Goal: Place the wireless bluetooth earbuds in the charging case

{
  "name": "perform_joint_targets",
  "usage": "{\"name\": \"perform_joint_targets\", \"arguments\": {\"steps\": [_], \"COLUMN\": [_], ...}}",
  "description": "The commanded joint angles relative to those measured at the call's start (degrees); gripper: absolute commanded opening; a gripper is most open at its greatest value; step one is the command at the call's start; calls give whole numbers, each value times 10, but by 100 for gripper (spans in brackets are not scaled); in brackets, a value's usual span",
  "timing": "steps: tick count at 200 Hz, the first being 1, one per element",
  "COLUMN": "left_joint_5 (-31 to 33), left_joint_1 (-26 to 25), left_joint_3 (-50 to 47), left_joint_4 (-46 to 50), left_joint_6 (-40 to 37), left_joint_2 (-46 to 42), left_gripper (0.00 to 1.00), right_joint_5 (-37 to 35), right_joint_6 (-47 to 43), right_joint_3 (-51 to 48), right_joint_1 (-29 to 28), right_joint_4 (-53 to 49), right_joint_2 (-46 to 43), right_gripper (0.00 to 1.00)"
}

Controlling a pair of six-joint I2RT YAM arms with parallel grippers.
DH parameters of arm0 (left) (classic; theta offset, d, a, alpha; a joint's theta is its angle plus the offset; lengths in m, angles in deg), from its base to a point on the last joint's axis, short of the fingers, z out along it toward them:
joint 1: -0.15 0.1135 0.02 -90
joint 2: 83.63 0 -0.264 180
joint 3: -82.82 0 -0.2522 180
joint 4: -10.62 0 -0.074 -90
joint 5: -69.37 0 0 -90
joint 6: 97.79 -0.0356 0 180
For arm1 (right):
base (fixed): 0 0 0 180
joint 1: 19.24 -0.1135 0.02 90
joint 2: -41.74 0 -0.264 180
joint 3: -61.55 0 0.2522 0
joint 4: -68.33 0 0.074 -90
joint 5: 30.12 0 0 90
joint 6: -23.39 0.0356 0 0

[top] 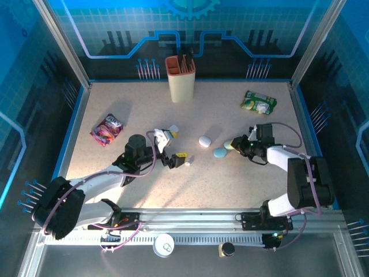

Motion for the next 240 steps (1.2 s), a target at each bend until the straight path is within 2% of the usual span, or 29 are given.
{"name": "perform_joint_targets", "arguments": {"steps": [1, 18, 41, 63, 82, 129, 169, 203, 240], "left_joint_5": [96, 155, 178, 204, 214, 220, 226, 227, 240], "left_joint_1": [7, 10, 16, 21, 31, 57, 64, 69, 73], "left_joint_3": [44, 72, 109, 165, 213, 384, 513, 580, 625], "left_joint_4": [91, 147, 211, 293, 349, 539, 643, 695, 722], "left_joint_6": [17, 15, -1, -21, -29, -54, -94, -139, -154], "left_joint_2": [19, 35, 59, 93, 128, 268, 379, 434, 480], "left_gripper": [99, 99, 99, 99, 99, 98, 94, 94, 88], "right_joint_5": [-10, -16, -29, -52, -77, -93, -99, -97, -96], "right_joint_6": [2, -3, -20, -56, -82, -126, -134, -135, -135], "right_joint_3": [7, 6, 10, 15, 20, 18, 17, 12, 14], "right_joint_1": [9, 11, 13, 15, 16, -3, -19, -22, -22], "right_joint_4": [42, 37, 5, -37, -80, -154, -181, -180, -177], "right_joint_2": [15, 14, -8, -51, -101, -210, -245, -247, -243], "right_gripper": [22, 28, 48, 60, 66, 68, 69, 69, 69]}}
